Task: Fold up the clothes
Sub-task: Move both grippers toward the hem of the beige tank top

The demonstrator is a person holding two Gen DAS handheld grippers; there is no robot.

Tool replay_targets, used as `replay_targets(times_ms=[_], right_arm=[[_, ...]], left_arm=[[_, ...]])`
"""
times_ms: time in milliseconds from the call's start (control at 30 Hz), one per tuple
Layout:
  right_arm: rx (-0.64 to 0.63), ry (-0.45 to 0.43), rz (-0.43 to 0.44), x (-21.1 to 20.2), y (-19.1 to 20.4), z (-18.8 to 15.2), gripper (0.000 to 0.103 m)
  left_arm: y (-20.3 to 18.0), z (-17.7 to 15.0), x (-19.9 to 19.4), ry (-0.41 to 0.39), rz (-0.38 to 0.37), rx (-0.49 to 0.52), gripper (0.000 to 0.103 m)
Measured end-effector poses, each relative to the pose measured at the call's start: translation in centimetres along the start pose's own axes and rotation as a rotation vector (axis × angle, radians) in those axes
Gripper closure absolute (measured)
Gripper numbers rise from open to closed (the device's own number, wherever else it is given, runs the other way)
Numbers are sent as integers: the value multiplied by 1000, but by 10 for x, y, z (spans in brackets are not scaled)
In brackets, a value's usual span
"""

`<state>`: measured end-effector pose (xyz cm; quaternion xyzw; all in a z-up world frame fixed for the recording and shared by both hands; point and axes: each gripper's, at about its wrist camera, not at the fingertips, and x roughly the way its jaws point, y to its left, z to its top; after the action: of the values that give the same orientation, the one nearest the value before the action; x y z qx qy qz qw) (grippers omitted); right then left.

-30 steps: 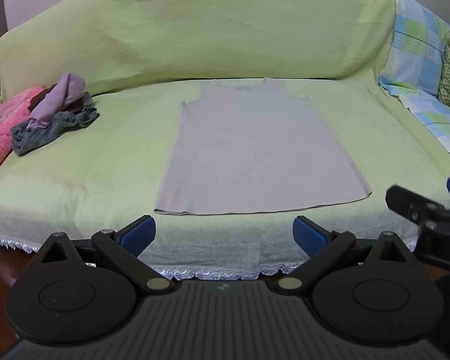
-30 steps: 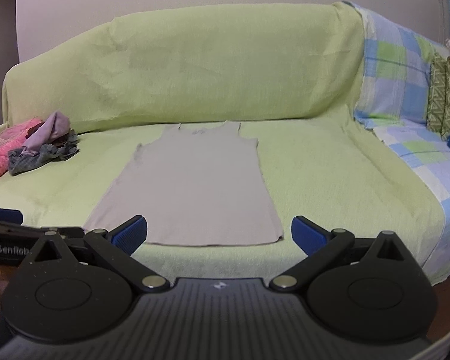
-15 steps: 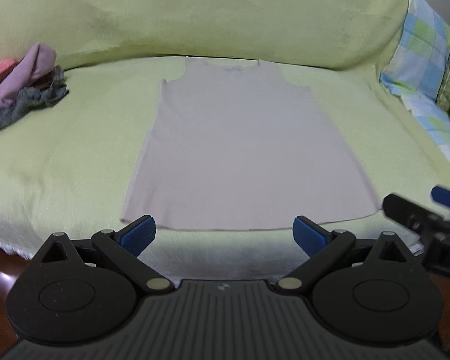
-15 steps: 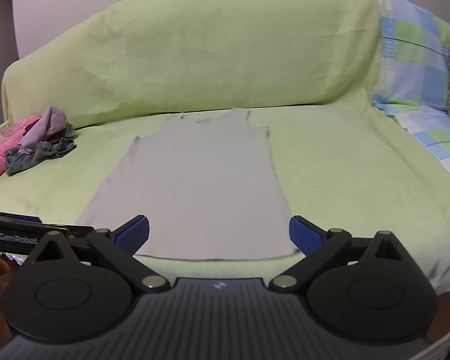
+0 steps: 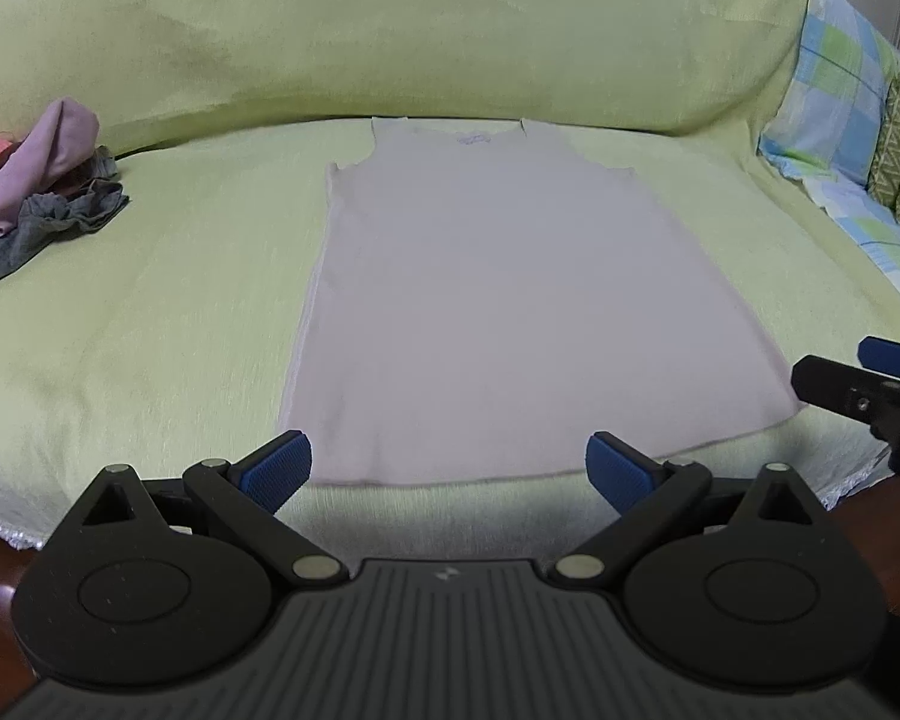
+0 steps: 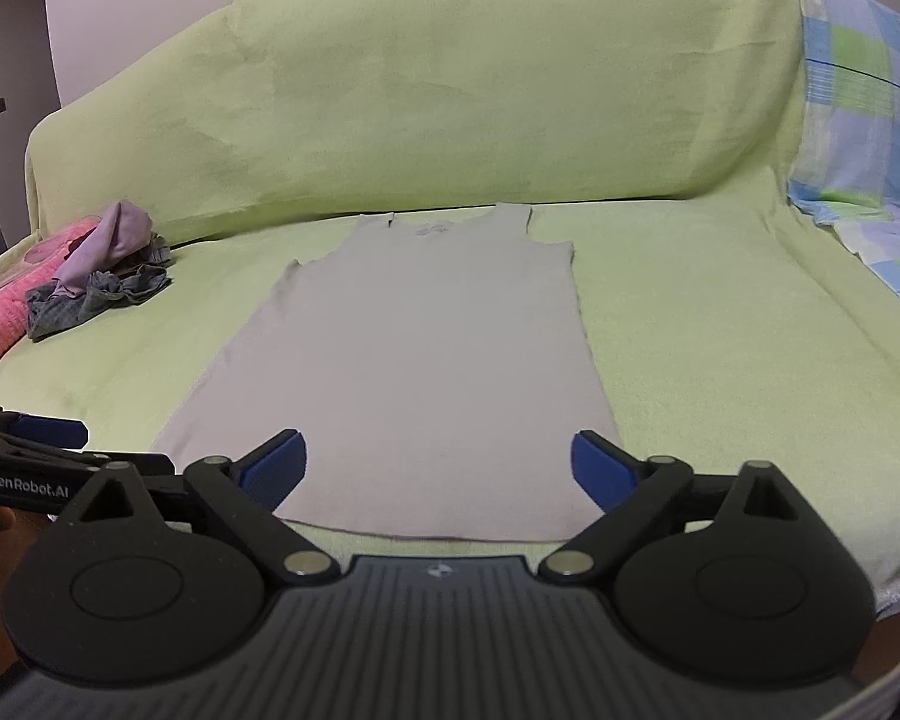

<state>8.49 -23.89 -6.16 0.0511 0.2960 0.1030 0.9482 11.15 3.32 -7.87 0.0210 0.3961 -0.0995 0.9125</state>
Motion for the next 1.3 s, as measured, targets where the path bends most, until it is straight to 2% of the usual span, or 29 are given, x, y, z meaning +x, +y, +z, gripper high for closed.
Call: replay_targets(times_ms=[133, 233, 333, 433, 567, 700, 767, 867, 967, 1133, 1300], right_arm=[[-27, -2, 22, 17, -1, 4, 11], [-35, 9, 31, 33, -6, 6, 22], [-18, 15, 43, 39, -13, 8, 23], [-37, 6, 34, 34, -16, 5, 23], [-49, 4, 35, 21, -19, -6, 26], [-69, 29, 33, 15, -20, -14, 35], [-72, 32, 30, 12, -19, -14, 35], [-87, 27, 29, 6, -18, -10, 45], [-122, 8, 33, -9, -16, -2, 51], [-171, -25, 13, -41, -17, 3, 52], [-135, -14, 16, -52, -23, 0, 52]], left_arm=[[2, 10, 18, -14, -22, 28, 4], [4, 15, 31, 1, -21, 41, 4], [8, 14, 29, -12, -33, 22, 4], [16, 5, 21, -19, -19, 4, 4], [27, -8, 19, 13, 9, -24, 4], [26, -13, 18, 29, 17, -16, 4], [23, -14, 16, 23, 19, 11, 4], [21, -15, 12, 17, 26, 35, 4], [25, -14, 1, -7, 2, 33, 4], [26, -16, -15, -26, -11, 44, 4], [23, -19, -21, -23, -27, 54, 4]])
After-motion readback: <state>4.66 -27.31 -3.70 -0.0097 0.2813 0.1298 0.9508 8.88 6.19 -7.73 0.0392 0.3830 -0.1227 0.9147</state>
